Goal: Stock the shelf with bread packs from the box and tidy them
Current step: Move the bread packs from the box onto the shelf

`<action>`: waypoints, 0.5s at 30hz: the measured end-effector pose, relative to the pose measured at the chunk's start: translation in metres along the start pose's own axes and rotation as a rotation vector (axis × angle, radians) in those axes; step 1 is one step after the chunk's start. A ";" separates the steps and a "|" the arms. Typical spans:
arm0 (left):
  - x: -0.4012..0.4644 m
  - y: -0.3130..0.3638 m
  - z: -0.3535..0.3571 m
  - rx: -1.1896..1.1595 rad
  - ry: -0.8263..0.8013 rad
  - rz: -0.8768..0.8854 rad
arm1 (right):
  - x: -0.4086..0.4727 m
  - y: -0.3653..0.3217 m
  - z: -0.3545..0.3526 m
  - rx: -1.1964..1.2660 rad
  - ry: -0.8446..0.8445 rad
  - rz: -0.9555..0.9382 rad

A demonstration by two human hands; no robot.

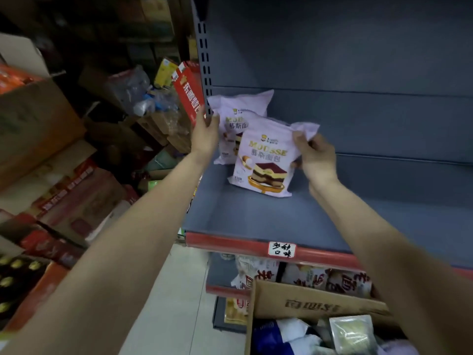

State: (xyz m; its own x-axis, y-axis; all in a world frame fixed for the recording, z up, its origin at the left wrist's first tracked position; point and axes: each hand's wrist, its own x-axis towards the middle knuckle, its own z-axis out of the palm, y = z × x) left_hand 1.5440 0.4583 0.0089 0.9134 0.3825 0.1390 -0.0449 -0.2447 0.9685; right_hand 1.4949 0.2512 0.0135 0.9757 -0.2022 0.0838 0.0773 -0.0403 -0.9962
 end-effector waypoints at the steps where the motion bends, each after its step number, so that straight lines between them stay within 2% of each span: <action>1: -0.004 -0.004 -0.004 -0.040 -0.035 0.002 | 0.004 -0.002 0.008 0.001 -0.011 0.000; 7: -0.022 -0.039 -0.038 -0.150 -0.168 -0.154 | 0.029 -0.016 0.064 -0.100 -0.158 -0.026; 9: -0.036 -0.044 -0.042 -0.107 -0.223 -0.125 | 0.036 -0.015 0.082 -0.168 -0.211 0.013; 13: -0.045 -0.055 -0.044 -0.029 -0.317 -0.072 | 0.039 -0.003 0.092 -0.203 -0.165 0.009; 15: -0.044 -0.055 -0.042 0.023 -0.315 -0.103 | 0.034 0.002 0.086 -0.199 -0.150 -0.043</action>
State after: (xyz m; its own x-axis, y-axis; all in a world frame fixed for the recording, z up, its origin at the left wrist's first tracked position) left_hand 1.4895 0.4925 -0.0414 0.9931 0.1126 -0.0337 0.0602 -0.2406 0.9687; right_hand 1.5456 0.3288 0.0123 0.9930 -0.0496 0.1068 0.0919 -0.2407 -0.9662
